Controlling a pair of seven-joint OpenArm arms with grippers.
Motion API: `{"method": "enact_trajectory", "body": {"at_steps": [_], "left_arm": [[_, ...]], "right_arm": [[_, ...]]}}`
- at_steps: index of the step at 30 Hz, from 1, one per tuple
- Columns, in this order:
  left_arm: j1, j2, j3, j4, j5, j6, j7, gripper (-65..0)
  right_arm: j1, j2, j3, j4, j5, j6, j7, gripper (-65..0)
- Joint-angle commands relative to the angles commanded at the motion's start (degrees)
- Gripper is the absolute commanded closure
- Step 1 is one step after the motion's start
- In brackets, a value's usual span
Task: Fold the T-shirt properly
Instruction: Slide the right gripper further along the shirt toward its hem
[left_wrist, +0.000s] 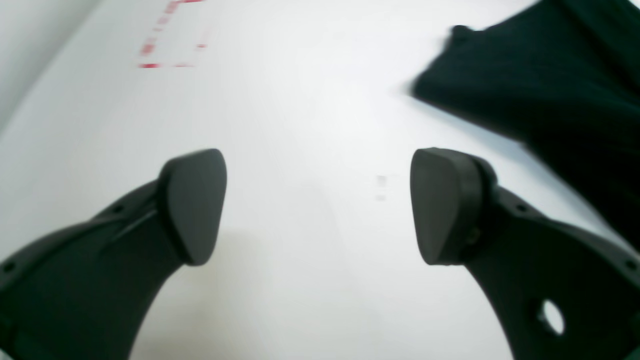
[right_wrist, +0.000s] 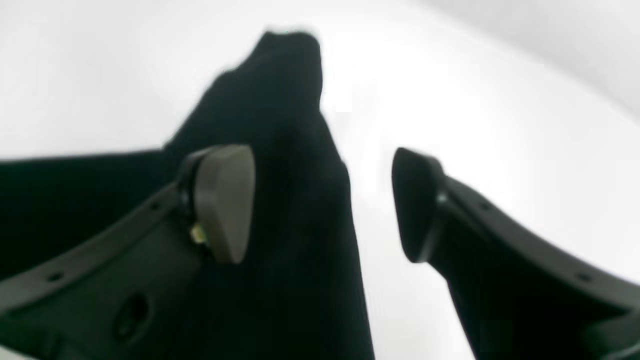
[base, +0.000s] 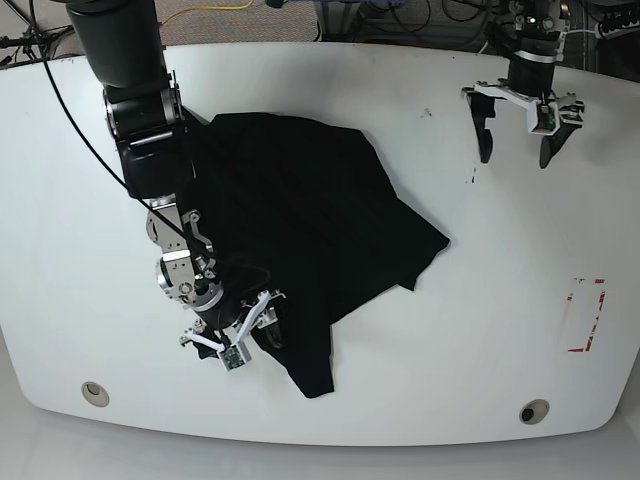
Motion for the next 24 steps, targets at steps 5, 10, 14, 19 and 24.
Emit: {"method": "enact_trajectory", "body": {"at_steps": [5,10,14,19,24], "left_arm": [[0.08,0.24,-0.50,0.06,0.08,-0.05,-0.01,-52.0],[-0.23,0.60,-1.30,-0.10,0.23,0.03,0.05,-52.4],[-0.14,0.60,-1.67,-0.01,0.20,0.05,0.09,-52.7],[-0.43,0.26,-1.44,-0.36,0.24,-0.02,0.65,-53.6],[-0.86,0.38,-1.33,-0.55,0.28,-0.01,1.12,-53.8]], "right_arm": [[0.15,-0.29,0.32,-0.39,-0.14,-0.26,1.57,-42.3],[-0.25,-0.25,-0.04,-0.95,-0.80,-0.13,3.81,-41.3],[-0.21,-0.22,-0.07,-2.63,-0.99,-0.26,5.83,-40.8],[-1.05,-0.10,-0.46,-7.29,-0.93,-0.51,8.66,-40.4],[-1.38,0.31,-0.68,-8.84,-0.99,-0.38,9.62,-40.4]]}}
